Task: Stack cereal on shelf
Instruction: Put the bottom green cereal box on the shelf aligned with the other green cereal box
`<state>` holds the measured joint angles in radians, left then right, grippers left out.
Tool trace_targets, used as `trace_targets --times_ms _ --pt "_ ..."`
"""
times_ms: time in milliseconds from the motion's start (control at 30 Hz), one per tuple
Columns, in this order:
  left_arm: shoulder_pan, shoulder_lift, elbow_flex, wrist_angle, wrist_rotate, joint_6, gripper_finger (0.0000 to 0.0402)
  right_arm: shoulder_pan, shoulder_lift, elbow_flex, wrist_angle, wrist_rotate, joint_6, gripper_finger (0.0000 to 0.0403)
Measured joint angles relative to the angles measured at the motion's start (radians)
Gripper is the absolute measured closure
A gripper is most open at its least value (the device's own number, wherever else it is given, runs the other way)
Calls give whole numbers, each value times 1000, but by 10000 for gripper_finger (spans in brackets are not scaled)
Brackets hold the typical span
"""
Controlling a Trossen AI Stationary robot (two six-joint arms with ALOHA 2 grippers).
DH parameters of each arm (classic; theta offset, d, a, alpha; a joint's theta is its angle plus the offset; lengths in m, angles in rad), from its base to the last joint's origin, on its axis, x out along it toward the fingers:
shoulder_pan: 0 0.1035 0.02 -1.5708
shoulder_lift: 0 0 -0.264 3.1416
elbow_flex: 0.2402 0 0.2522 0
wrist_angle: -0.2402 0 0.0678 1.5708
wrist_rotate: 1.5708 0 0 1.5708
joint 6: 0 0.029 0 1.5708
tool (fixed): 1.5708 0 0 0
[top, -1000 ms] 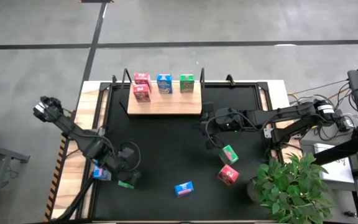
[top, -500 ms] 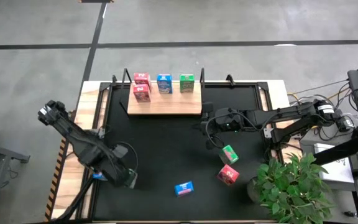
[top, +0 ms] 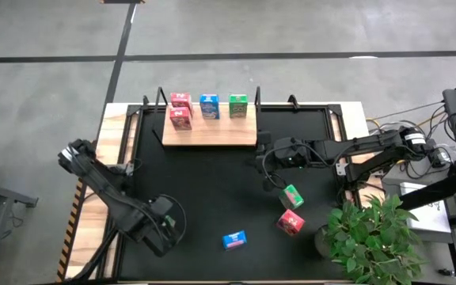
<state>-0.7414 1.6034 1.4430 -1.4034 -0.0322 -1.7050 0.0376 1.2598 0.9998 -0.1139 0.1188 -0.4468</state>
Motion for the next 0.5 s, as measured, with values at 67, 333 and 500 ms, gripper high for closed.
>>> trace_targets --times_ms 67,333,500 --pt "0 14 -16 12 0 -2 120 0 0 1 -1 0 7 394" --pt "-6 34 -87 61 -3 4 115 2 0 1 -3 -23 9 394" --pt "-8 34 -105 70 -2 5 144 9 0 1 -4 -23 10 394"
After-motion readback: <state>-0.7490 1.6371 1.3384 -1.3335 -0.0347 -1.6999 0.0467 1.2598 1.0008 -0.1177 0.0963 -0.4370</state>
